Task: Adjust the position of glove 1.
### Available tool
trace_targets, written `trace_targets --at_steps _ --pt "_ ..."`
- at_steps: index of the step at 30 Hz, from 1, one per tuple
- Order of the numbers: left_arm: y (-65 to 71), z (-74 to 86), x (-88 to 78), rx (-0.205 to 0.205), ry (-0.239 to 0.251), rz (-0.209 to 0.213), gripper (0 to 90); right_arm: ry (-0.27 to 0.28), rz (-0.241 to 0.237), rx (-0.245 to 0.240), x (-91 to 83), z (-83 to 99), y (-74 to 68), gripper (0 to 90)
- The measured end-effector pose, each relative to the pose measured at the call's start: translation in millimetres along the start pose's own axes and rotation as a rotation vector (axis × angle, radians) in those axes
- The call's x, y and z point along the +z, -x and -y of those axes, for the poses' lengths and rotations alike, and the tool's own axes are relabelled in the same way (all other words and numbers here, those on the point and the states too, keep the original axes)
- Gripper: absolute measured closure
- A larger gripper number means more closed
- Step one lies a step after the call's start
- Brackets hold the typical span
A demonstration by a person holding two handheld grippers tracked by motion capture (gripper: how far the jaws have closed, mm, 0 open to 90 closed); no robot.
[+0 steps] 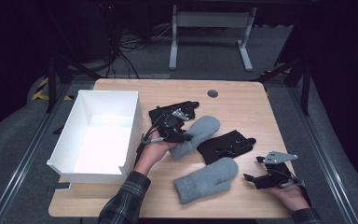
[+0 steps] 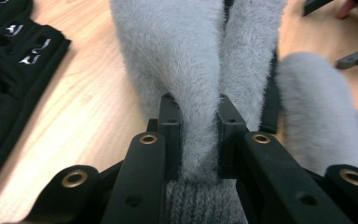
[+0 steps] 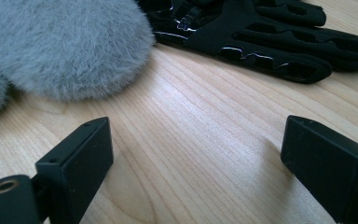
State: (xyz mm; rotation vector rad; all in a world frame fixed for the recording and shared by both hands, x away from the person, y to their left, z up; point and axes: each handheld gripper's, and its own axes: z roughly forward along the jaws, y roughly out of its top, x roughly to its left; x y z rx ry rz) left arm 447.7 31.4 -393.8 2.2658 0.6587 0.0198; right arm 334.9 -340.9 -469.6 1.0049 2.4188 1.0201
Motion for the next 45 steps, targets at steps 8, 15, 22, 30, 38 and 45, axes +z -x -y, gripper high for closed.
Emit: trace_targets --at_steps 8,15,22,30,38,45 --pt "23.2 3.1 -11.9 0.03 -0.009 0.032 77.6 0.0 0.0 0.0 0.0 0.0 0.0 9.4" --pt "42.7 8.2 -19.0 0.045 -0.001 0.069 77.7 0.0 0.0 0.0 0.0 0.0 0.0 9.4" --pt "67.1 16.4 -24.6 0.06 -0.001 0.073 77.6 0.0 0.0 0.0 0.0 0.0 0.0 9.4" --pt "83.0 25.1 -22.9 0.076 -0.006 0.084 77.7 0.0 0.0 0.0 0.0 0.0 0.0 9.4" --pt "95.9 32.8 -11.0 0.099 -0.027 0.127 77.7 0.0 0.001 0.001 0.0 0.0 -0.1 9.4" --pt "106.1 35.3 -1.4 0.115 -0.051 0.139 77.6 0.0 0.001 0.001 0.0 0.0 -0.1 9.4"
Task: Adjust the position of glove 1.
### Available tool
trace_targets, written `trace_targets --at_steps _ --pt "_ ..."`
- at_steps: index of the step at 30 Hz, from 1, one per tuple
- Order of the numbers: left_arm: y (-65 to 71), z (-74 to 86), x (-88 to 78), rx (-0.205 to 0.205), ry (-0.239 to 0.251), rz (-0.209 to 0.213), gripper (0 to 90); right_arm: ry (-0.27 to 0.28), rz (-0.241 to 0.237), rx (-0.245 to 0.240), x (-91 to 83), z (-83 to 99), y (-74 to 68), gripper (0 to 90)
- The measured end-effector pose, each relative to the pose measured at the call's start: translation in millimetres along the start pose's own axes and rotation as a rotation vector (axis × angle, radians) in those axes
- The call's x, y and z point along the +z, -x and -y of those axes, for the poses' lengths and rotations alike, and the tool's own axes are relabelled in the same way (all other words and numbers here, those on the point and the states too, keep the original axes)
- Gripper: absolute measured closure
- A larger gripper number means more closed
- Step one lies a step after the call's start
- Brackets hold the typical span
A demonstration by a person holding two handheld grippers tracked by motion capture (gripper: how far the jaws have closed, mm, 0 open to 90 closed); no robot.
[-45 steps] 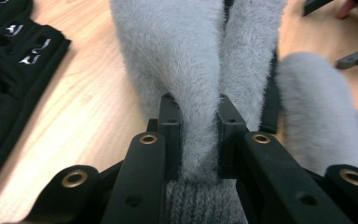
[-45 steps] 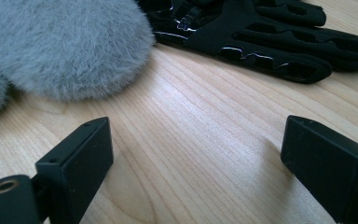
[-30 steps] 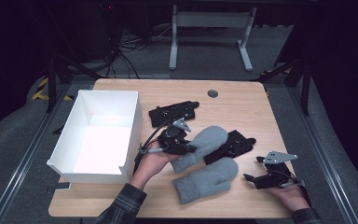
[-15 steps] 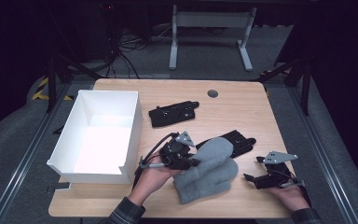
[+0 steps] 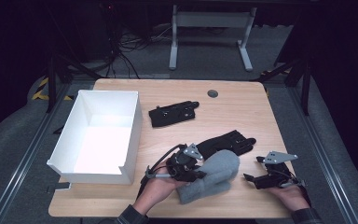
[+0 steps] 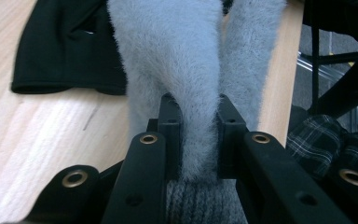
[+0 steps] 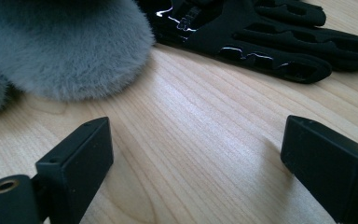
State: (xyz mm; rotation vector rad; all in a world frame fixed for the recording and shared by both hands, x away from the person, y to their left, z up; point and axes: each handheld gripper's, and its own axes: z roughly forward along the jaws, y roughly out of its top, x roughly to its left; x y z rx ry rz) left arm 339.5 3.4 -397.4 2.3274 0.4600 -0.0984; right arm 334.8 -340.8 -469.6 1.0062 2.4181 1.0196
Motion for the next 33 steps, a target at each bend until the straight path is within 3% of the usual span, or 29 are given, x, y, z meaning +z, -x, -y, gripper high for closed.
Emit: trace_targets --at_steps 12,17,20,24,27,28,30,31,32,33 --pt "1.2 3.0 12.6 0.044 -0.073 -0.02 74.4 0.0 0.0 0.0 0.0 0.0 0.0 9.4" --pt "2.2 1.6 8.9 0.054 -0.059 -0.04 58.0 0.0 0.0 0.0 0.0 0.0 -0.1 9.4" --pt "1.5 2.6 6.9 0.039 -0.06 -0.054 46.5 0.0 0.0 0.001 0.0 0.0 -0.1 9.4" --pt "1.0 3.5 1.7 0.039 -0.018 -0.071 34.7 0.0 0.001 0.0 0.0 0.0 -0.1 9.4" --pt "0.5 2.4 -5.9 0.029 0.012 -0.074 33.6 -0.003 0.008 0.008 -0.4 -0.2 -1.2 10.0" --pt "-0.7 2.1 -8.8 0.033 0.022 -0.082 34.4 -0.005 0.01 0.01 -0.5 -0.6 -1.7 11.4" --pt "-2.9 3.4 -13.0 0.026 0.027 -0.097 40.3 -0.024 -0.001 0.006 -3.7 -4.4 -2.5 25.0" --pt "-2.9 3.4 -13.0 0.026 0.027 -0.097 45.0 -0.024 -0.001 0.006 -3.7 -4.4 -2.5 25.0" --pt "-4.8 5.1 -15.3 0.019 0.028 -0.096 45.0 -0.029 -0.017 0.013 -5.5 -6.4 -2.9 30.9" --pt "-6.4 6.9 -17.2 0.014 0.031 -0.097 51.6 -0.018 -0.04 0.01 -8.2 -8.5 -4.4 41.1"
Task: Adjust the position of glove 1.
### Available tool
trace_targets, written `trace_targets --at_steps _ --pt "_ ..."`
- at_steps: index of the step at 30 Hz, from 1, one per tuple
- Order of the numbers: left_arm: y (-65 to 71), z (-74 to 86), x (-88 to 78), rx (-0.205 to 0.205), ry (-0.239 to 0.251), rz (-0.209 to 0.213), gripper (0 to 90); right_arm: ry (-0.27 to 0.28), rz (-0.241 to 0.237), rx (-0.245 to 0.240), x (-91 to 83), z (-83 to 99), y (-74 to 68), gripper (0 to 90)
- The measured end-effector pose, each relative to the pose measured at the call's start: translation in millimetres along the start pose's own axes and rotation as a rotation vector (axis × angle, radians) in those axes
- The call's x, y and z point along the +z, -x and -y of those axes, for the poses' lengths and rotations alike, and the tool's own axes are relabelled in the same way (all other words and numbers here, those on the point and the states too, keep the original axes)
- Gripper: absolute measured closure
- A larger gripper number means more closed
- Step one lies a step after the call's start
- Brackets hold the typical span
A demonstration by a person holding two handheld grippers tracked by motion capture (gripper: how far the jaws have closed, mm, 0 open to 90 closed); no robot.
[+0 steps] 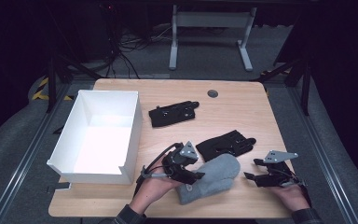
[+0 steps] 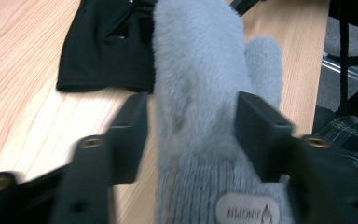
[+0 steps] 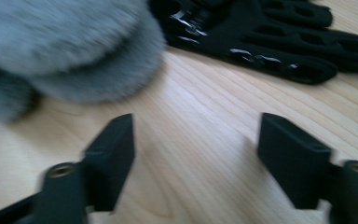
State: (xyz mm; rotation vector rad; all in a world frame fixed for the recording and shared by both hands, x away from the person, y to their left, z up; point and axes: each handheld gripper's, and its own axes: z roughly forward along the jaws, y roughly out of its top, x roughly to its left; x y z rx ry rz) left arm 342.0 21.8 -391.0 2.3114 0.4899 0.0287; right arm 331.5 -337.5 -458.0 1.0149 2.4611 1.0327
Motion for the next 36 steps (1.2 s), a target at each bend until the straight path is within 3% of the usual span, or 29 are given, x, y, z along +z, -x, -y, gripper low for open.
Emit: trace_targets --at_steps 1,4,7,10,13,19,29,36 --pt "-2.7 4.2 -2.9 -0.02 0.0 -0.007 61.3 0.026 -0.021 -0.009 -4.0 -3.6 -4.5 52.8" --pt "-7.1 9.6 -3.8 -0.034 -0.009 -0.022 70.1 0.03 -0.088 -0.005 -3.8 -8.4 -10.2 70.1" --pt "-18.0 21.5 -3.3 -0.085 -0.025 -0.035 77.3 -0.006 -0.133 -0.018 2.6 -11.8 -17.1 80.2" --pt "-24.0 27.1 -1.2 -0.108 -0.045 -0.048 81.2 -0.015 -0.161 -0.023 6.7 -14.7 -20.3 85.2" --pt "-28.5 34.3 4.1 -0.133 -0.073 -0.029 82.5 -0.016 -0.189 -0.022 14.2 -20.8 -23.9 87.6" --pt "-25.9 42.2 10.2 -0.146 -0.104 -0.001 83.4 -0.028 -0.174 -0.025 29.1 -32.3 -22.1 89.1" --pt "-24.5 56.9 8.3 -0.18 -0.097 0.037 84.0 -0.025 -0.146 -0.026 50.1 -49.9 -19.7 90.0" --pt "-16.1 62.0 7.9 -0.172 -0.096 0.069 84.0 -0.026 -0.135 -0.039 59.0 -57.9 -21.6 90.0"
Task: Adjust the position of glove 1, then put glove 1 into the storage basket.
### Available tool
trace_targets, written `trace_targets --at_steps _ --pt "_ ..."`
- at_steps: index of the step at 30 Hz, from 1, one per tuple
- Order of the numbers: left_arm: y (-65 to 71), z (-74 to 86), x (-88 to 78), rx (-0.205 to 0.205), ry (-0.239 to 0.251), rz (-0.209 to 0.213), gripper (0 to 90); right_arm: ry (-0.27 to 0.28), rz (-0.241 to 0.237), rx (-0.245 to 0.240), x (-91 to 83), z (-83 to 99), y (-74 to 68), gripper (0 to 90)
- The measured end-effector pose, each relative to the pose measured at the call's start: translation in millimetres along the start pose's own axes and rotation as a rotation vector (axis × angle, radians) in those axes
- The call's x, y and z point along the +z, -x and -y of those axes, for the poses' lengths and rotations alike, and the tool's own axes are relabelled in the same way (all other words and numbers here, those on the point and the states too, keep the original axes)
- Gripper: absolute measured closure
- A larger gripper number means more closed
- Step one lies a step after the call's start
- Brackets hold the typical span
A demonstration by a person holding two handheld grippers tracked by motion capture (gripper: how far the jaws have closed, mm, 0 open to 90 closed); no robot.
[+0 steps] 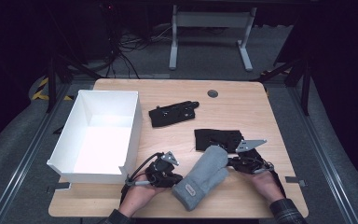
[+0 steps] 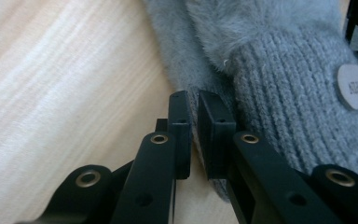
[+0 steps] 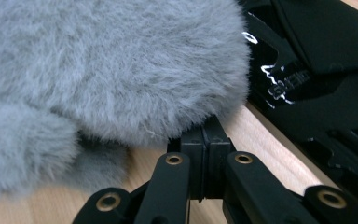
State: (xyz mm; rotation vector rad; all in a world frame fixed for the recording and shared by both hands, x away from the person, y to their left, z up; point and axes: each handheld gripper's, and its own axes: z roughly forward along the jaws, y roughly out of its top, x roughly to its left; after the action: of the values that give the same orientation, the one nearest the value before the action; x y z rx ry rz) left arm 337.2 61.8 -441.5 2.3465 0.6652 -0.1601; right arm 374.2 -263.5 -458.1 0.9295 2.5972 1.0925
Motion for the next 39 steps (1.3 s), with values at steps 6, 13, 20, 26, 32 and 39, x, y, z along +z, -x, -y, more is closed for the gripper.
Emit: trace_targets --at_steps 6,13,20,26,32,39 --pt "-4.5 -1.0 -5.5 -0.015 0.017 -0.022 75.5 0.006 0.005 0.002 -0.4 -0.2 0.8 85.5" --pt "-8.9 -12.1 -21.6 -0.037 0.1 -0.071 50.6 0.031 0.053 0.024 -15.9 6.1 3.7 67.1" --pt "-7.0 -32.4 -29.3 -0.009 0.158 -0.087 30.0 0.031 0.063 0.03 -27.0 20.2 3.0 45.6" --pt "-2.5 -52.8 -25.7 0.036 0.16 -0.082 19.0 0.037 0.075 0.023 -34.1 30.2 -0.5 35.5" --pt "4.9 -69.0 -11.3 0.067 0.145 -0.073 15.0 0.041 0.079 0.009 -38.2 41.7 -2.5 29.6" --pt "10.1 -79.7 9.6 0.09 0.096 -0.06 12.8 0.028 0.087 -0.008 -35.7 46.5 -3.8 25.4"
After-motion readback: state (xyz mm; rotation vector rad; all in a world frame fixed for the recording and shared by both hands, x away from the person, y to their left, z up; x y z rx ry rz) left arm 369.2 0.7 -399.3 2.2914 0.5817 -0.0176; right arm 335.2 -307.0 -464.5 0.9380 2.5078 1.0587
